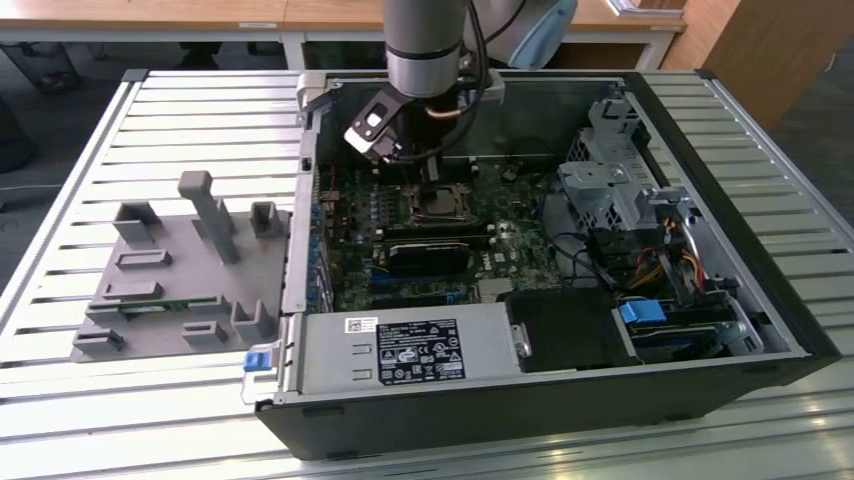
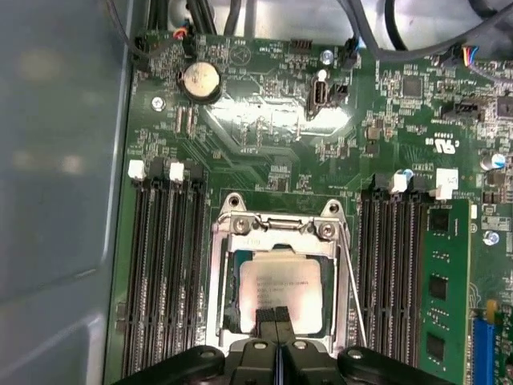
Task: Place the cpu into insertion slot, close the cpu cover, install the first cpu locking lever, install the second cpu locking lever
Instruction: 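Close the cpu cover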
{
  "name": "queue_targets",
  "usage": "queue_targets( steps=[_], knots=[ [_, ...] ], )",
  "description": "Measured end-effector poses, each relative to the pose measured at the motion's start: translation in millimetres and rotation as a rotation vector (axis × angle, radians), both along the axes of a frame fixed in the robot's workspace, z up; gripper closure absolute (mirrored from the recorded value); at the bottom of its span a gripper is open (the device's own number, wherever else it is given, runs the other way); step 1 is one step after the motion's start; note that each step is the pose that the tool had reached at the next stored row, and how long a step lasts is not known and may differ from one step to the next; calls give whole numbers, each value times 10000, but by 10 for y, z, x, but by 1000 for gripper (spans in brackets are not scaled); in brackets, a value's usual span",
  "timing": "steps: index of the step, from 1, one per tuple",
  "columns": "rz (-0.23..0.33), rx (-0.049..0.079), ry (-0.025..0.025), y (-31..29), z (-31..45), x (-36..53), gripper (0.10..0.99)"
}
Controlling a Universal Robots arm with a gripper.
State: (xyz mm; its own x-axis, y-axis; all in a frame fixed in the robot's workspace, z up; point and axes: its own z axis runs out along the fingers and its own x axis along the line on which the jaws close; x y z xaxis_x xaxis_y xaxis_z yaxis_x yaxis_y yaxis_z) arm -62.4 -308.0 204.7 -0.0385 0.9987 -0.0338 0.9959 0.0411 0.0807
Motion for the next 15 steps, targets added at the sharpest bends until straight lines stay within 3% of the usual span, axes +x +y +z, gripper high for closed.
queue_targets(
  steps=[15],
  knots=[
    [1,34,-21,10,-54,44,980]
  ],
)
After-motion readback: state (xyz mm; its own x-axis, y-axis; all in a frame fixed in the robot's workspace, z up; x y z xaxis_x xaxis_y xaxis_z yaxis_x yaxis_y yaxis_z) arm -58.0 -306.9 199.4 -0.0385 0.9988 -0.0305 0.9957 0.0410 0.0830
